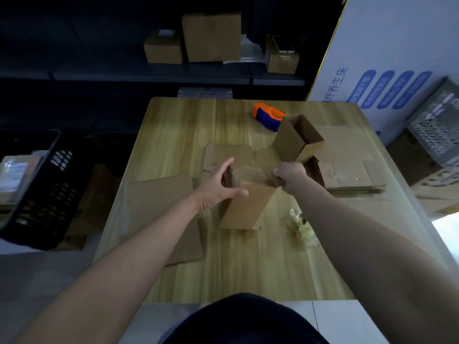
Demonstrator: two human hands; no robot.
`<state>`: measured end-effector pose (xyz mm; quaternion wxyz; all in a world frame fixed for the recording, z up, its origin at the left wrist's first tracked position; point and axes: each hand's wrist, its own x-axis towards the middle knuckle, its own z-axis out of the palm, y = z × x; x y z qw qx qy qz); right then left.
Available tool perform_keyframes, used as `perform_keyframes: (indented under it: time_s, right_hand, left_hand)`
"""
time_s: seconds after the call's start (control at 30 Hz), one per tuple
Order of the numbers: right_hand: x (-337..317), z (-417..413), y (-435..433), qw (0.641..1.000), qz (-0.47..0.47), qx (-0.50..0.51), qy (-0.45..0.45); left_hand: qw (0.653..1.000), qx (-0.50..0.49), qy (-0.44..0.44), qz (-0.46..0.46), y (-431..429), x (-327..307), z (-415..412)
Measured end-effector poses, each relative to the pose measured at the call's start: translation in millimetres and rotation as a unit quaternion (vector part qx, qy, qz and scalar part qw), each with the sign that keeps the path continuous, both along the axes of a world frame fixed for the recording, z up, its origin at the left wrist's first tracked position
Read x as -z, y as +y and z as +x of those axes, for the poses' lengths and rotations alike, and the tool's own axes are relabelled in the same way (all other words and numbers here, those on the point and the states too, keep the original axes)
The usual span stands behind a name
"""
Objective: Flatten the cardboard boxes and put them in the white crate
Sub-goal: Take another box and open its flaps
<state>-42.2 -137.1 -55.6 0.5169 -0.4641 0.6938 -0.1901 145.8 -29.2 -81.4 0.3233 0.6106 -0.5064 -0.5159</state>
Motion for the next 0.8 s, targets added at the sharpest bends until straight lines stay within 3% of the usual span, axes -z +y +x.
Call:
perform_keyframes:
  time_s: [0.1,0.2,0.3,0.4,0.6,0.7,0.8]
  right_hand:
    - [-0.2,-3.7,0.9,0.998,0.055,0.003,-0.033]
    - [-3.8,-6.3,-1.6,0.993,0.029,0.095,-0.062]
    - [-9.9,-10.8,-0.6,0.998,-0.014,-0.018,-0.067]
    - [-15.4,-18.1,8.7,0.98,0.025,-0.158,-0.122]
    - [-19.2,-35.1,16.5,0.953,0.039,-0.179,-0.242]
    - [-23.9,-39.4,17.8,0.965,-0.012,-0.205,-0.163]
    - [-25.7,-39.4,12.6,0.982,-0.109,-0.136,-0.073]
  left_hand:
    - [1.0,0.004,-0.013,0.012,2.5,3.3,1.4]
    - [0.994,-0.104,0.014,0.043,-5.2,-1.8,0.4]
    - [0.952,-0.211,0.138,0.171,-15.8,-9.4,4.5]
    - [0.888,-0.268,0.236,0.29,-20.8,-12.2,11.6]
    - [0.83,-0.278,0.307,0.374,-26.1,-9.3,3.7]
    - [0.827,-0.261,0.321,0.379,-29.6,-6.2,-2.3]
    - [0.846,-0.247,0.308,0.357,-35.6,-8.6,-13.7]
